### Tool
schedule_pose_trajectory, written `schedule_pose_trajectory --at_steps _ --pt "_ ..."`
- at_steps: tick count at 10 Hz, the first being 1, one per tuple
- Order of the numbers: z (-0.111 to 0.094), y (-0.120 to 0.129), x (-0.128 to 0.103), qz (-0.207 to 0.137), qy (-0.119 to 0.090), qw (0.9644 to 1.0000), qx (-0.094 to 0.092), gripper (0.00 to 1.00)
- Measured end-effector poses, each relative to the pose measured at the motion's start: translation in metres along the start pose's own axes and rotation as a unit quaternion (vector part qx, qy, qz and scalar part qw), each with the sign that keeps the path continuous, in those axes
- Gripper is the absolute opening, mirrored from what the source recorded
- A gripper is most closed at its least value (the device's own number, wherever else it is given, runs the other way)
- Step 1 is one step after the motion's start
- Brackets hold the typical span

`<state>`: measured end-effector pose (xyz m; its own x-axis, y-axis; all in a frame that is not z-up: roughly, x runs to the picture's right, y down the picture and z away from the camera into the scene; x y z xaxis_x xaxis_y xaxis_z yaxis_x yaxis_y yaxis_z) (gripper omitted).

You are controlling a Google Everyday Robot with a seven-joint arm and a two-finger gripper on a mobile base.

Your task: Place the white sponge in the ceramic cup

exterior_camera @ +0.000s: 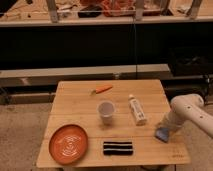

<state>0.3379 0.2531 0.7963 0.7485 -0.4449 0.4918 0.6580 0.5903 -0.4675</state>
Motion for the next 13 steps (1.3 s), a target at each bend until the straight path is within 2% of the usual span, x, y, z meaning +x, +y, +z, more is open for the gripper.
schedule_pose_trajectory --at_steps 2,4,5,8,11,13 --pt "0.009 0.007 -0.001 0.004 -0.003 1.0000 -0.003 0.17" --pt "0.014 0.004 0.000 0.003 -0.001 1.0000 -0.002 0.03" --pt "0.013 0.002 -0.001 0.001 0.001 1.0000 -0.002 0.00" --pt "0.008 0.001 -0.001 0.003 0.001 1.0000 -0.002 0.00" --pt "-0.026 -0.015 -0.004 0.001 0.005 1.0000 -0.003 0.00" --pt "-0.034 -0.022 -0.004 0.000 0.007 1.0000 -0.004 0.00"
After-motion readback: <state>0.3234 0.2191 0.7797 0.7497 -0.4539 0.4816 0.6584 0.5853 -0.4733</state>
